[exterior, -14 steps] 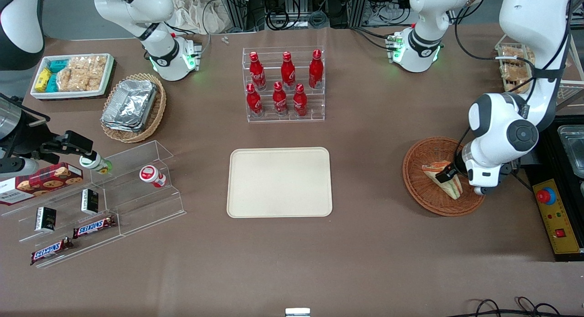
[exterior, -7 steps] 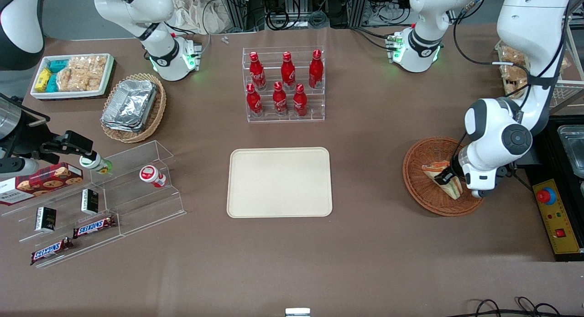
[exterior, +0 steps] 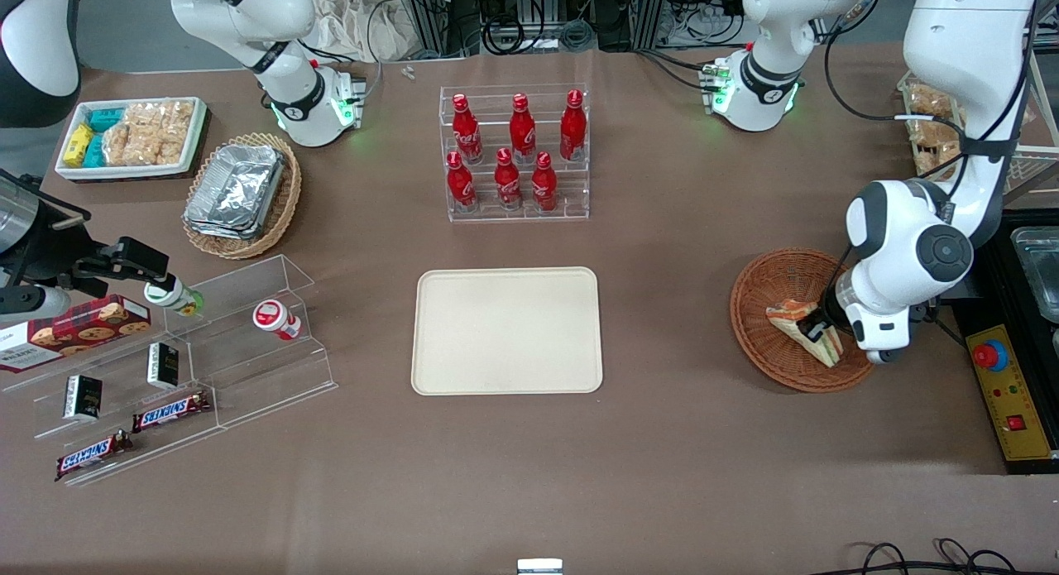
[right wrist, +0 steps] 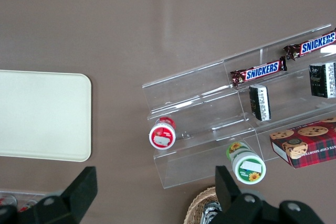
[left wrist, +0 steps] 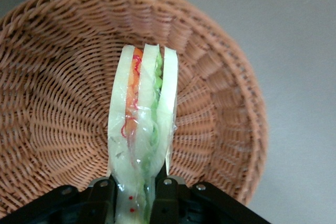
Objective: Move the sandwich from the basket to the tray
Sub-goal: 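Carry the sandwich with the left gripper over the cream tray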
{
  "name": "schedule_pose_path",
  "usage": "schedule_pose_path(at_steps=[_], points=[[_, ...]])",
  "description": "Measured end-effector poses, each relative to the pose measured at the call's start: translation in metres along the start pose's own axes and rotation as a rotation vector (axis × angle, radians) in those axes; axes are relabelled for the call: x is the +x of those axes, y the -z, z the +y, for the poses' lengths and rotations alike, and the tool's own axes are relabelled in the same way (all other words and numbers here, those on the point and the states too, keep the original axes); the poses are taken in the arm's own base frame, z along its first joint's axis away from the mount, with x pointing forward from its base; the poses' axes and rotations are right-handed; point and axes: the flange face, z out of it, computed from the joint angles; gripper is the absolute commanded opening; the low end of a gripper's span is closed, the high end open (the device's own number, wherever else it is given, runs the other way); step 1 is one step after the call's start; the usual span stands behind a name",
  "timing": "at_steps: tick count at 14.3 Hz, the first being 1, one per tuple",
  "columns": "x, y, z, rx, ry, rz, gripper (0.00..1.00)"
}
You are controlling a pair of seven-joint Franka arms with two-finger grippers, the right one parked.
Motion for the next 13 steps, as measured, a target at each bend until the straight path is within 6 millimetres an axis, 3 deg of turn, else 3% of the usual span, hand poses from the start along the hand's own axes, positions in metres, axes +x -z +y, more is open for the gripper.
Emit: schedule_pose_path(at_steps=[2,4,9,13], points=[[0.003,0.015,0.008,0.02,0.006,-0.014,0.0],[0.009,0.044,0.017,0.067,0.005,-0.046,0.0],[0.007,0.158,0.05,0.126,-0.055,-0.089,0.0],[-0.027,0.247,0.076,0.097,-0.138,-0.124,0.0]])
